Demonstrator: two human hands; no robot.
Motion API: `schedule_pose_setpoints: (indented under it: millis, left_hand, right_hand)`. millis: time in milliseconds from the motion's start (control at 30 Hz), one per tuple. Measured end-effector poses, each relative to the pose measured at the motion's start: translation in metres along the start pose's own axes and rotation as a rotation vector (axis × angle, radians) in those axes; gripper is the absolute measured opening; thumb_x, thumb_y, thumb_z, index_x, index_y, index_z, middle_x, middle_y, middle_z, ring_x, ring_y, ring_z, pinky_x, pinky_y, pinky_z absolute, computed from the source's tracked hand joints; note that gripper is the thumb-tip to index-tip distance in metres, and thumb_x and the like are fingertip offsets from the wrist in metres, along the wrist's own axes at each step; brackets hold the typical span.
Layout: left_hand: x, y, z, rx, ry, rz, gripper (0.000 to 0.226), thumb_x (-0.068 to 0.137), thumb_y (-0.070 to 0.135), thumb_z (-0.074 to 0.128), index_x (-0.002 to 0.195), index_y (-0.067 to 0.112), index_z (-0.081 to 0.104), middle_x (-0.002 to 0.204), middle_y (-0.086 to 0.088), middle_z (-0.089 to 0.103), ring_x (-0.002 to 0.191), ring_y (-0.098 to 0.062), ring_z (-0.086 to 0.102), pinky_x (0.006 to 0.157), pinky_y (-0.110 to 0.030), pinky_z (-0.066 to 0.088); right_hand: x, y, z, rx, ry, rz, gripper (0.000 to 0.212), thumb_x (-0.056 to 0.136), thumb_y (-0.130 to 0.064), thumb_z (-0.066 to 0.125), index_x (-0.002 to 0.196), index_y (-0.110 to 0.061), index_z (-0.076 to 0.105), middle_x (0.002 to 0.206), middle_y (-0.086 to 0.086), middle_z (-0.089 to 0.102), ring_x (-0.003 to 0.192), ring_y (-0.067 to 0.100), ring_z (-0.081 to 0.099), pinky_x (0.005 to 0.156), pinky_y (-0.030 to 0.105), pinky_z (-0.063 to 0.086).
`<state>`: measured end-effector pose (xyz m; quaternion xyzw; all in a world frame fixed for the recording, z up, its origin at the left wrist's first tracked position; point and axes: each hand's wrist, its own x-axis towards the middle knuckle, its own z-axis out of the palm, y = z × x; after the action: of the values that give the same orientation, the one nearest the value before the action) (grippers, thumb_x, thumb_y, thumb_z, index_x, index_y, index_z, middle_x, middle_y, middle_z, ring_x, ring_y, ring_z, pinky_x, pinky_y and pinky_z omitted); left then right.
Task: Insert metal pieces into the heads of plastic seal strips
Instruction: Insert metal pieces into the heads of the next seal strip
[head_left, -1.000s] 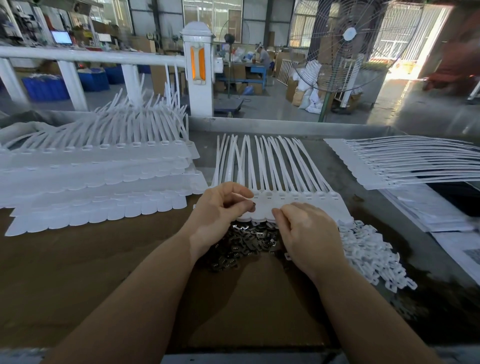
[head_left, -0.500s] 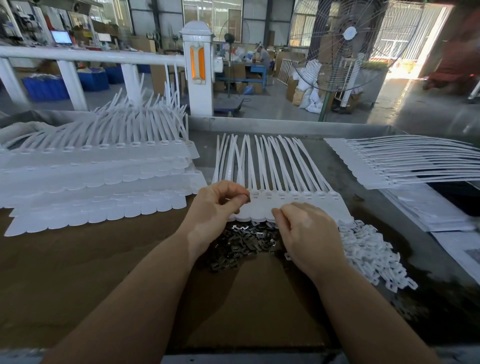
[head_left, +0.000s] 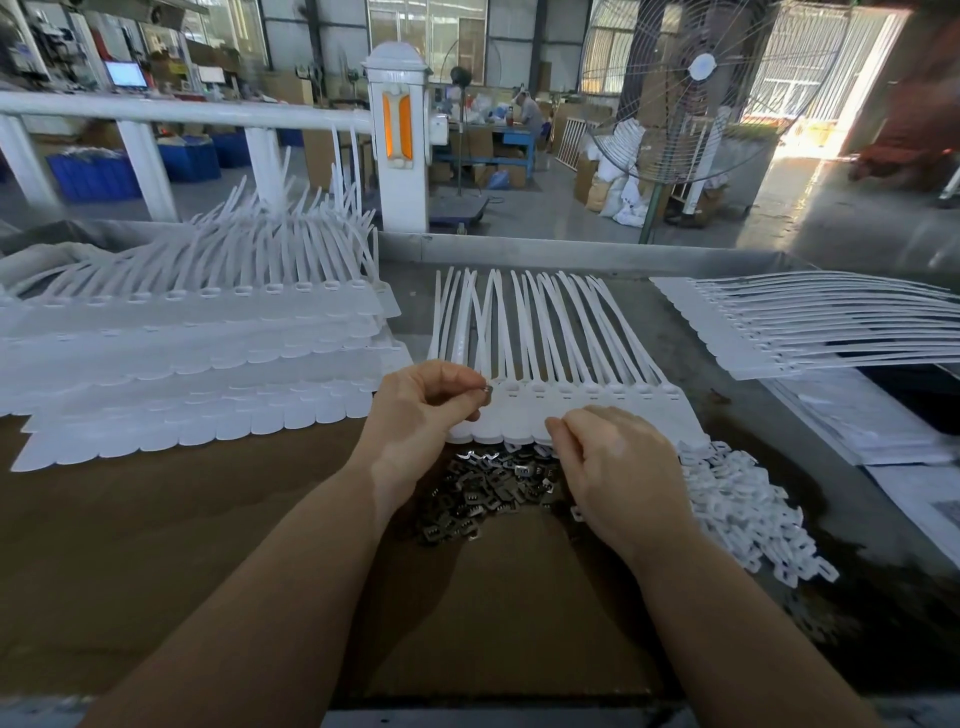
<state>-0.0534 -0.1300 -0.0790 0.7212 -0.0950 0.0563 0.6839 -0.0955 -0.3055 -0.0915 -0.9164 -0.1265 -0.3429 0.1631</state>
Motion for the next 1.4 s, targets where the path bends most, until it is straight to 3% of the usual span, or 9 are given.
schedule_pose_setpoints:
  millis: [133, 300, 700, 833, 967, 1167, 1267, 1400]
  left_hand:
    - [0.0, -0.001, 0.001, 0.029, 0.011, -0.025, 0.016, 0.083, 0.009, 0.068, 0.089, 0.024, 0.065, 0.075, 0.006, 0.072, 0.066, -0.003, 0.065, 0.067, -0.022, 0.045]
    - [-0.001, -0.001, 0.001, 0.025, 0.014, -0.021, 0.014, 0.084, 0.008, 0.067, 0.089, 0.021, 0.068, 0.076, 0.006, 0.073, 0.066, -0.002, 0.065, 0.062, -0.009, 0.046]
    - [0.0, 0.001, 0.001, 0.007, 0.031, 0.001, 0.013, 0.085, 0.004, 0.065, 0.082, 0.016, 0.066, 0.083, -0.004, 0.069, 0.063, -0.001, 0.062, 0.059, -0.007, 0.045]
    - [0.002, 0.0, 0.0, 0.02, 0.067, -0.003, 0.01, 0.085, 0.006, 0.065, 0.082, 0.016, 0.066, 0.079, -0.001, 0.067, 0.065, 0.0, 0.06, 0.061, -0.007, 0.045]
    - [0.002, 0.0, -0.002, 0.002, 0.098, 0.01, 0.011, 0.085, 0.004, 0.065, 0.082, 0.015, 0.065, 0.077, -0.001, 0.067, 0.061, -0.001, 0.06, 0.059, -0.009, 0.045]
    - [0.003, 0.0, -0.006, 0.07, 0.168, 0.044, 0.015, 0.086, 0.01, 0.066, 0.083, 0.024, 0.067, 0.074, 0.005, 0.065, 0.053, 0.004, 0.055, 0.052, -0.005, 0.04]
    - [0.004, 0.0, -0.008, 0.063, 0.191, 0.026, 0.018, 0.086, 0.011, 0.066, 0.082, 0.028, 0.068, 0.076, 0.008, 0.067, 0.054, 0.006, 0.055, 0.051, -0.004, 0.039]
    - [0.006, 0.0, -0.011, 0.034, 0.209, 0.003, 0.021, 0.086, 0.01, 0.065, 0.081, 0.03, 0.069, 0.074, 0.01, 0.067, 0.054, 0.008, 0.053, 0.052, -0.003, 0.039]
  right_hand:
    - [0.0, -0.001, -0.001, 0.008, -0.002, 0.004, 0.031, 0.09, -0.017, 0.055, 0.059, -0.01, 0.054, 0.056, 0.003, 0.054, 0.052, 0.02, 0.047, 0.054, 0.029, 0.04]
    - [0.0, -0.002, -0.002, 0.006, -0.013, 0.015, 0.03, 0.09, -0.015, 0.058, 0.06, -0.008, 0.054, 0.057, 0.004, 0.054, 0.053, 0.021, 0.048, 0.055, 0.031, 0.041]
    - [-0.001, -0.001, -0.003, -0.018, -0.086, 0.027, 0.022, 0.091, -0.016, 0.055, 0.072, -0.006, 0.062, 0.07, 0.005, 0.063, 0.066, 0.023, 0.056, 0.065, 0.036, 0.048]
    - [-0.001, -0.002, -0.002, -0.042, -0.095, 0.005, 0.012, 0.087, -0.013, 0.06, 0.092, -0.008, 0.069, 0.092, 0.007, 0.07, 0.087, 0.026, 0.064, 0.079, 0.037, 0.05]
    - [-0.001, -0.003, 0.001, -0.118, -0.101, -0.042, 0.027, 0.086, -0.017, 0.058, 0.11, -0.009, 0.068, 0.111, 0.011, 0.068, 0.108, 0.024, 0.062, 0.095, 0.04, 0.043]
    - [0.001, -0.003, 0.002, -0.202, -0.229, 0.018, 0.013, 0.084, -0.012, 0.063, 0.095, -0.017, 0.068, 0.095, 0.002, 0.07, 0.093, 0.023, 0.064, 0.087, 0.032, 0.039]
    - [0.002, -0.002, 0.002, -0.197, -0.292, 0.032, 0.014, 0.087, -0.014, 0.059, 0.097, -0.02, 0.067, 0.097, -0.002, 0.068, 0.095, 0.02, 0.06, 0.085, 0.029, 0.034]
    - [0.001, -0.002, 0.003, -0.151, -0.202, 0.028, 0.008, 0.086, -0.014, 0.064, 0.091, -0.015, 0.069, 0.094, 0.001, 0.07, 0.091, 0.024, 0.063, 0.082, 0.033, 0.042]
